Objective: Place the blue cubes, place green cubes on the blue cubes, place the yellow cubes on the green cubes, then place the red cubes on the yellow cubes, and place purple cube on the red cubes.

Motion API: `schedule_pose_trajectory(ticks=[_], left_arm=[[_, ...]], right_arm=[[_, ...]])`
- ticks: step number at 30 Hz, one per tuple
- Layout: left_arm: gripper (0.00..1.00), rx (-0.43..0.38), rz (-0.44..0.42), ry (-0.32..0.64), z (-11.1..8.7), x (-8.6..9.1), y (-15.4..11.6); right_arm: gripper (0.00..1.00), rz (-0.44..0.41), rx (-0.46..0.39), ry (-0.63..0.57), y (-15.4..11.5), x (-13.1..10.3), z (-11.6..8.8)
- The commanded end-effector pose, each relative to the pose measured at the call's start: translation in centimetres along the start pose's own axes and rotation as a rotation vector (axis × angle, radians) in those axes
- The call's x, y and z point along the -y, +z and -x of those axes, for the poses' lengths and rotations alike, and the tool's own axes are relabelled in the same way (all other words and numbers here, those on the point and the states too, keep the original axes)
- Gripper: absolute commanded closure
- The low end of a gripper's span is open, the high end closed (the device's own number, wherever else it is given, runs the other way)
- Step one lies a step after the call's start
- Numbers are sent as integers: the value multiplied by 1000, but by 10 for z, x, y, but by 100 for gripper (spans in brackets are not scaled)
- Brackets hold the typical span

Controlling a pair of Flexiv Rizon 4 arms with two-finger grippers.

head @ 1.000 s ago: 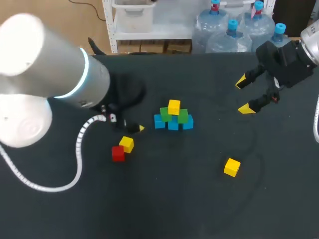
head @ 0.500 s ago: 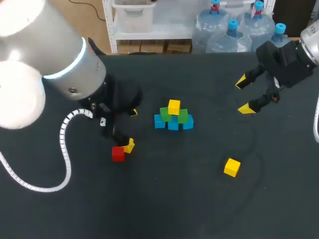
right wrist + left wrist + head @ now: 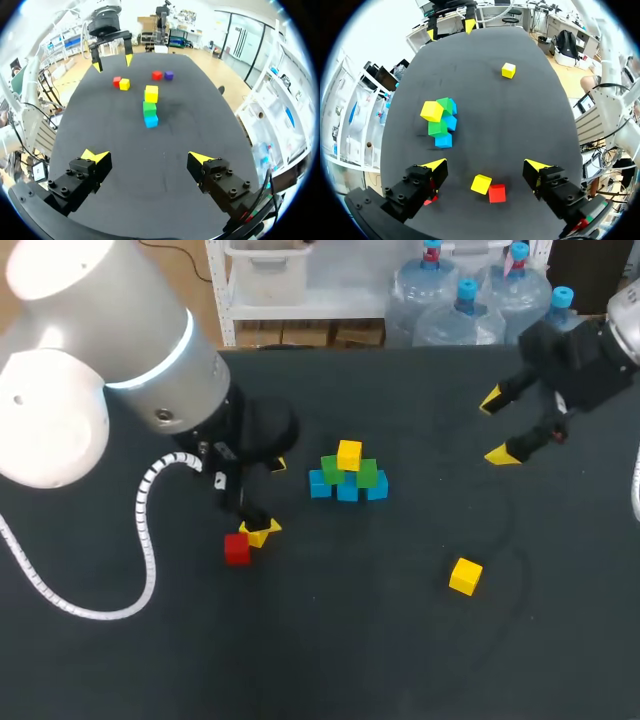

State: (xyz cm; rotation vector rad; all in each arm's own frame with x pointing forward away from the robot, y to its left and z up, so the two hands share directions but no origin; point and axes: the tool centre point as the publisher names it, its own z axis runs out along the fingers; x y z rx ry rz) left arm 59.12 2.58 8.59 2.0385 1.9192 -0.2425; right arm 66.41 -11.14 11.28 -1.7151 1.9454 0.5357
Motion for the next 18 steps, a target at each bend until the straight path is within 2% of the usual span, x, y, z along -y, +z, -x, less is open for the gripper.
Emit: schedule_pose_trajectory(ticks=[1,4,8,14,18], left_arm=[[0,2,-2,2,-1,-1,0],[0,2,-2,2,-1,-1,0],[0,2,-2,2,-1,-1,0],[0,2,-2,2,-1,-1,0],[0,2,-2,2,-1,-1,0]], right_arm=[[0,-126,-161,28,-36,-46,4],[0,-145,-200,57,-43,-73,1],[0,-135,-217,127,-36,-110,-5],[0,16,-264,154,11,-154,-5],[0,71,-256,162,30,-163,-4]])
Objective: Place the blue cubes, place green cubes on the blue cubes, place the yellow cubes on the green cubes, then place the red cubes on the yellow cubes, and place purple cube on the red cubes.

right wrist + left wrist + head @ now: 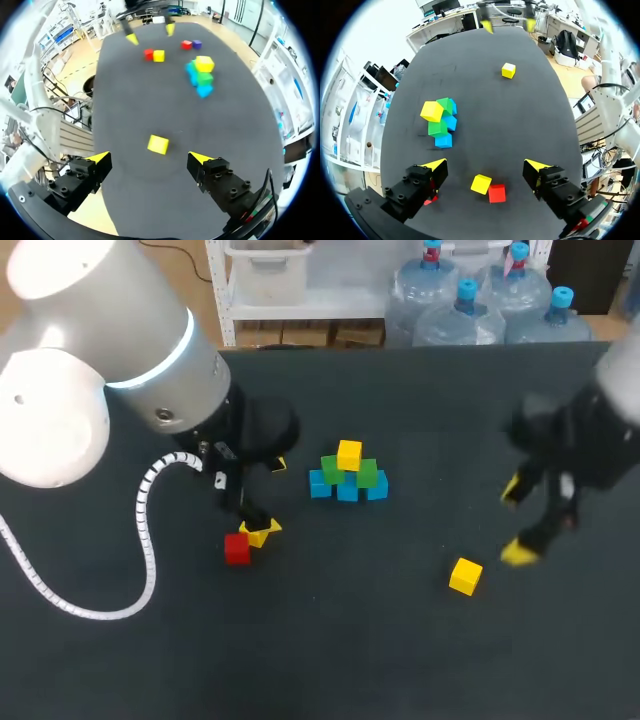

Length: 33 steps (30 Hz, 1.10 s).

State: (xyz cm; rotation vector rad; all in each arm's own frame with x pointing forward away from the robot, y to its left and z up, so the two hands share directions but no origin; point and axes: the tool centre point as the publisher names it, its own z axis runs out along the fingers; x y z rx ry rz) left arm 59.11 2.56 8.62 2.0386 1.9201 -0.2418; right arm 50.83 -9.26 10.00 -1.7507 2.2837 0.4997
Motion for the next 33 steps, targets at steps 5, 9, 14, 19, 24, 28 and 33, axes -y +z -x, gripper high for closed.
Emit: schedule_pose_trajectory(ticks=[5,9,14,19,24,28,33], left_arm=[[0,3,-2,2,-1,-1,1],[0,3,-2,2,-1,-1,1],[0,3,-2,2,-1,-1,1],[0,3,-2,2,-1,-1,1],[0,3,-2,2,-1,-1,1],[0,3,-2,2,-1,-1,1],[0,3,-2,2,-1,-1,1]], right_arm=[[0,6,-34,12,29,-5,11],[0,-4,-115,36,35,-8,-1],[0,17,-125,57,47,-7,-8],[0,10,-147,83,61,-7,-21],[0,15,-133,107,74,-2,-27],[0,7,-160,81,83,-5,-27],[0,-1,-194,41,89,-7,-22]])
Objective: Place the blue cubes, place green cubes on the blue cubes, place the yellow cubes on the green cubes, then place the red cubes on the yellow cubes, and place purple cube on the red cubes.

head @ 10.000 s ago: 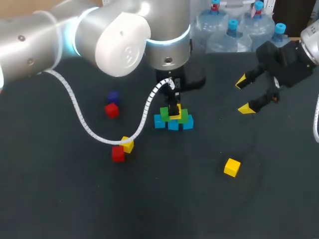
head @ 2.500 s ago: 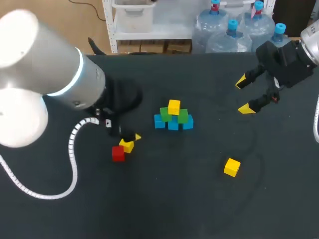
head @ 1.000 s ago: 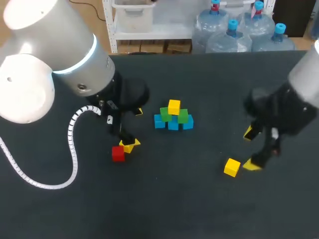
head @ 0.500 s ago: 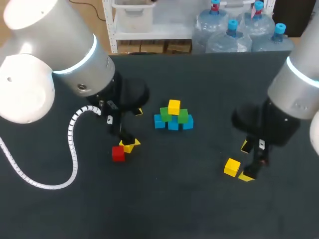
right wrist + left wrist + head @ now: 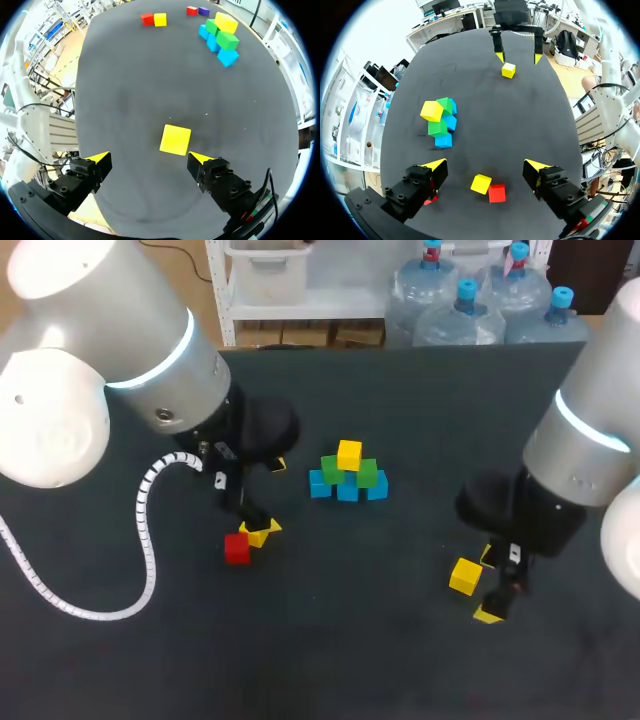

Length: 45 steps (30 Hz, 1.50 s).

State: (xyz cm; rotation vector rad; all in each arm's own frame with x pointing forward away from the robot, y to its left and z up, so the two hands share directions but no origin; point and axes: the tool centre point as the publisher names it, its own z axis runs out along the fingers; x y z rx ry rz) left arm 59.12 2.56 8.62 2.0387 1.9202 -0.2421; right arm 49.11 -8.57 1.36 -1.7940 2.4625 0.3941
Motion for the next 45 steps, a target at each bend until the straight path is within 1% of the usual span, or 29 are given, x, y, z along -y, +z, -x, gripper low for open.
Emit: schedule_pose_trajectory(ticks=[1,6,7,12,13,16,24,25,26,27,31,32,34,35,36,42,43,44,45], left_arm=[[0,3,-2,2,-1,-1,1],[0,3,-2,2,-1,-1,1],[0,3,-2,2,-1,-1,1],[0,3,-2,2,-1,-1,1],[0,3,-2,2,-1,-1,1],[0,3,-2,2,-1,-1,1],[0,3,-2,2,-1,-1,1],[0,3,-2,2,-1,-1,1],[0,3,-2,2,-1,-1,1],[0,3,-2,2,-1,-1,1],[0,3,-2,2,-1,-1,1],[0,3,-2,2,-1,-1,1],[0,3,-2,2,-1,-1,1],[0,3,-2,2,-1,-1,1],[0,3,-2,2,-1,-1,1],[0,3,-2,2,-1,-1,1],[0,3,-2,2,-1,-1,1],[0,3,-2,2,-1,-1,1],[0,3,-2,2,-1,-1,1]], right_arm=[[0,-32,-49,-32,6,-1,11],[0,-45,-78,-41,9,-1,13],[0,-56,-95,-41,11,0,12],[0,-62,-102,-24,12,1,10],[0,-64,-121,-22,13,1,11],[0,-77,-135,-27,13,1,12],[1,-92,-152,-39,15,7,14],[39,-93,-153,-40,15,7,14],[51,-94,-155,-41,16,8,14],[57,-95,-157,-42,16,8,14],[70,-94,-166,-42,18,10,14],[77,-93,-166,-42,19,11,13],[84,-91,-169,-43,20,12,13],[100,-90,-173,-45,21,13,13],[100,-90,-174,-45,21,14,13],[100,-100,-175,-49,18,21,13],[82,-97,-168,-46,17,22,13],[60,-97,-168,-42,16,22,14],[0,-95,-166,-41,15,22,14]])
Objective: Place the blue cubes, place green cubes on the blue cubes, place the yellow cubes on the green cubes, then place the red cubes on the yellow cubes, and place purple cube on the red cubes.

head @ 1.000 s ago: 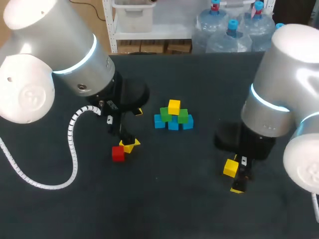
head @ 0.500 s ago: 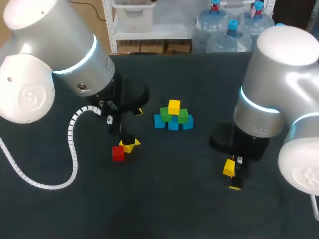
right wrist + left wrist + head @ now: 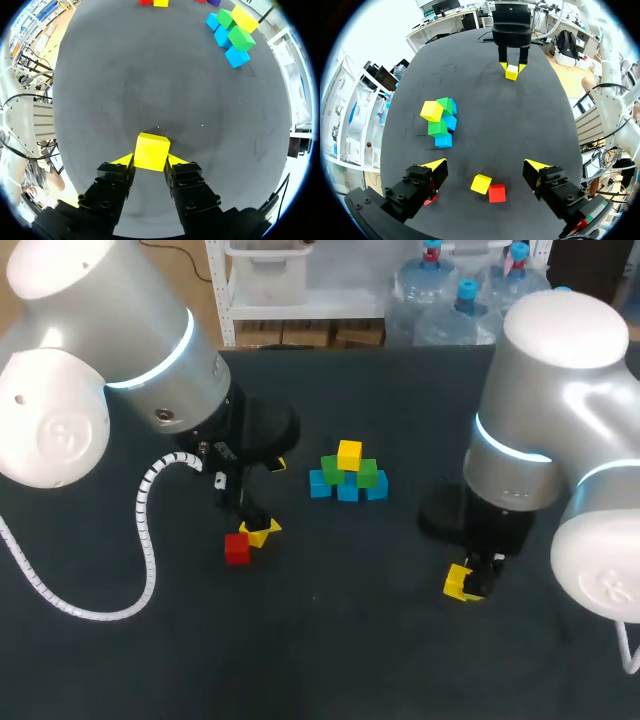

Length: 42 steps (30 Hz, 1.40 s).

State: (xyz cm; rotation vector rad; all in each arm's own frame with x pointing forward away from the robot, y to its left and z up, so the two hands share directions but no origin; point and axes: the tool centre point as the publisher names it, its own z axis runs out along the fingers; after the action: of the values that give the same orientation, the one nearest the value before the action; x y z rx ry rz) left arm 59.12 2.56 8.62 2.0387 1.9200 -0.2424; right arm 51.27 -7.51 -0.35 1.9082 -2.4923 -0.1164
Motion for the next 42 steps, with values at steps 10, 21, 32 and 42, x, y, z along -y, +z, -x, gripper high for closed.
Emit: schedule_pose_trajectory(ticks=[10,21,32,42], left_arm=[[0,3,-2,2,-1,-1,1],[0,3,-2,2,-1,-1,1],[0,3,-2,2,-1,-1,1],[0,3,-2,2,-1,-1,1]], right_arm=[[0,-9,-23,-34,-1,1,13],[67,-10,-37,-20,4,3,13],[100,-7,-45,-20,9,8,13],[100,-93,62,-141,-42,51,34]])
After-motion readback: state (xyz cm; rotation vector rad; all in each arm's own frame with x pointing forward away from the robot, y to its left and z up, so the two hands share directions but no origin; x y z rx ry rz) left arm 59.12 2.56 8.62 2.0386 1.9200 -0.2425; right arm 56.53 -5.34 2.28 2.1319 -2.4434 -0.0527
